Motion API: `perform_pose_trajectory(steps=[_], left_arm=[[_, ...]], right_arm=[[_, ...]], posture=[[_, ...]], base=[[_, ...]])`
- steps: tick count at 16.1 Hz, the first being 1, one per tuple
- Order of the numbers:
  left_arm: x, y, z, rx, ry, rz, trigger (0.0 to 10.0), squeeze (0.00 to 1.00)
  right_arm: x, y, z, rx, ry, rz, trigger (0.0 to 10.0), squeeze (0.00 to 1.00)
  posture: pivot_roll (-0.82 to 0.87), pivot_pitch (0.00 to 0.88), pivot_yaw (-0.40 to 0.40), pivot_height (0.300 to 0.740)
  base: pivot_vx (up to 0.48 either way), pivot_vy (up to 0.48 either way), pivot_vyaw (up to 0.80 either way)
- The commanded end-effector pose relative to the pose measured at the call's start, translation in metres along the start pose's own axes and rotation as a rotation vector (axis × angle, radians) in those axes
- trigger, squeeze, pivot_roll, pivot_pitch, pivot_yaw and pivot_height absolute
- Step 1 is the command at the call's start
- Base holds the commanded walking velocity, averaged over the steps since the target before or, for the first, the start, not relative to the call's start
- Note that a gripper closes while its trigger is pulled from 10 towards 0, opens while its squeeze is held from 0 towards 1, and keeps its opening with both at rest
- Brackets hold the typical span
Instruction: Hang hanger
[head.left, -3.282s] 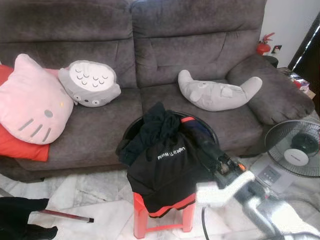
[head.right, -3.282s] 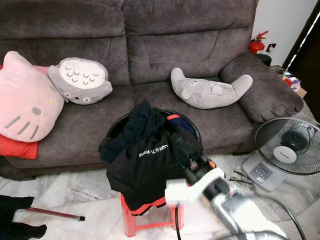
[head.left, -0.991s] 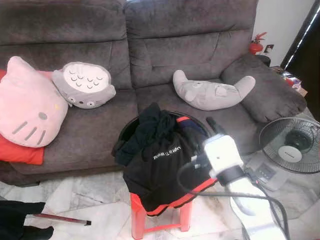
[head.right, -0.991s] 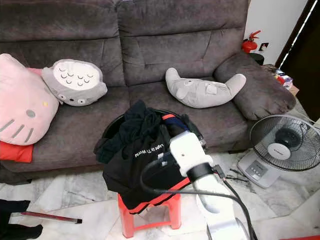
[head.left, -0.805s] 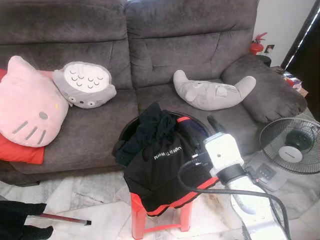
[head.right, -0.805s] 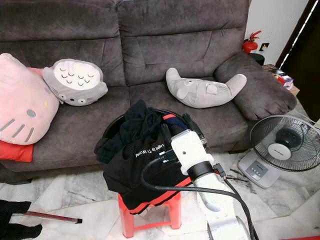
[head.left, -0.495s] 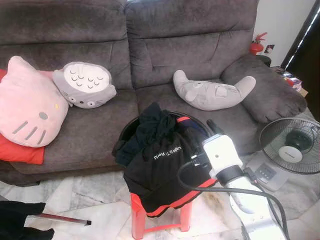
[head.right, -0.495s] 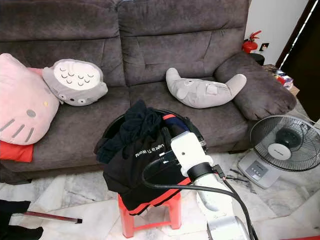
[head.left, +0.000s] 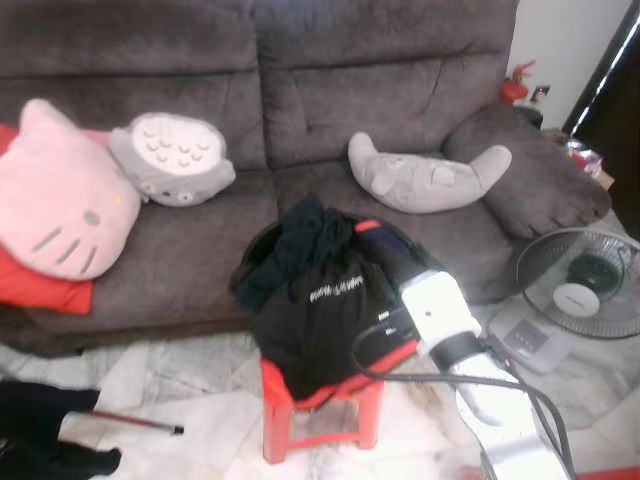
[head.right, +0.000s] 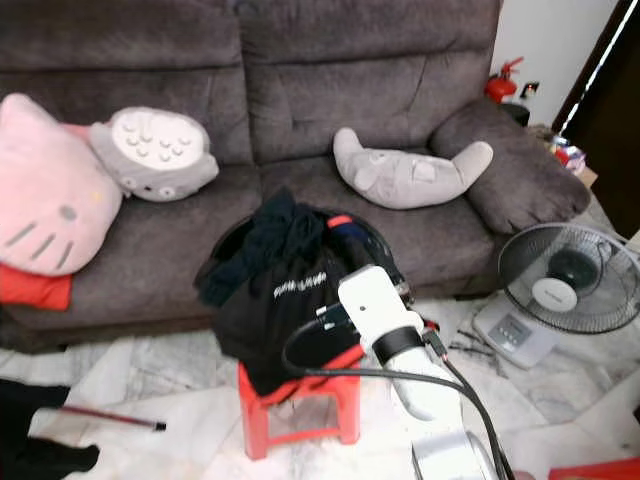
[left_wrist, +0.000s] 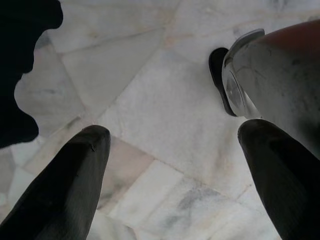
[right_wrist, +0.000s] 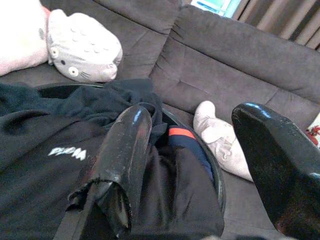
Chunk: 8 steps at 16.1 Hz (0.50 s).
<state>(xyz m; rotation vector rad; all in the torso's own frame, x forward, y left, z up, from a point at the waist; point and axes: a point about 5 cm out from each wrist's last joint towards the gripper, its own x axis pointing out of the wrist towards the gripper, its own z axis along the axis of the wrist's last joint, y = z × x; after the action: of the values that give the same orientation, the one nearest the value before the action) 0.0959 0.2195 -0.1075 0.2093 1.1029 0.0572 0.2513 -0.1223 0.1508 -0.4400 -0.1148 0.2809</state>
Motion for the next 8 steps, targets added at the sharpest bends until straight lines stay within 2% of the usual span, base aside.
perform_pose_trajectory(steps=[1, 8], left_arm=[[-0.0018, -0.011, -0.008, 0.012, 0.028, -0.045, 10.0, 0.0], [-0.0017, -0.0097, -0.0078, 0.039, 0.028, -0.039, 10.0, 0.0]], right_arm=[[0.0007, 0.0028, -0.0031, 0.003, 0.019, 0.016, 10.0, 0.0], [0.0013, -0.0017, -0.007, -0.012, 0.036, 0.005, 10.0, 0.0]], posture=[[-0.17, 0.032, -0.001, 0.74], [-0.17, 0.043, -0.001, 0.74]], base=[[0.0, 0.0, 0.0], [0.0, 0.0, 0.0]])
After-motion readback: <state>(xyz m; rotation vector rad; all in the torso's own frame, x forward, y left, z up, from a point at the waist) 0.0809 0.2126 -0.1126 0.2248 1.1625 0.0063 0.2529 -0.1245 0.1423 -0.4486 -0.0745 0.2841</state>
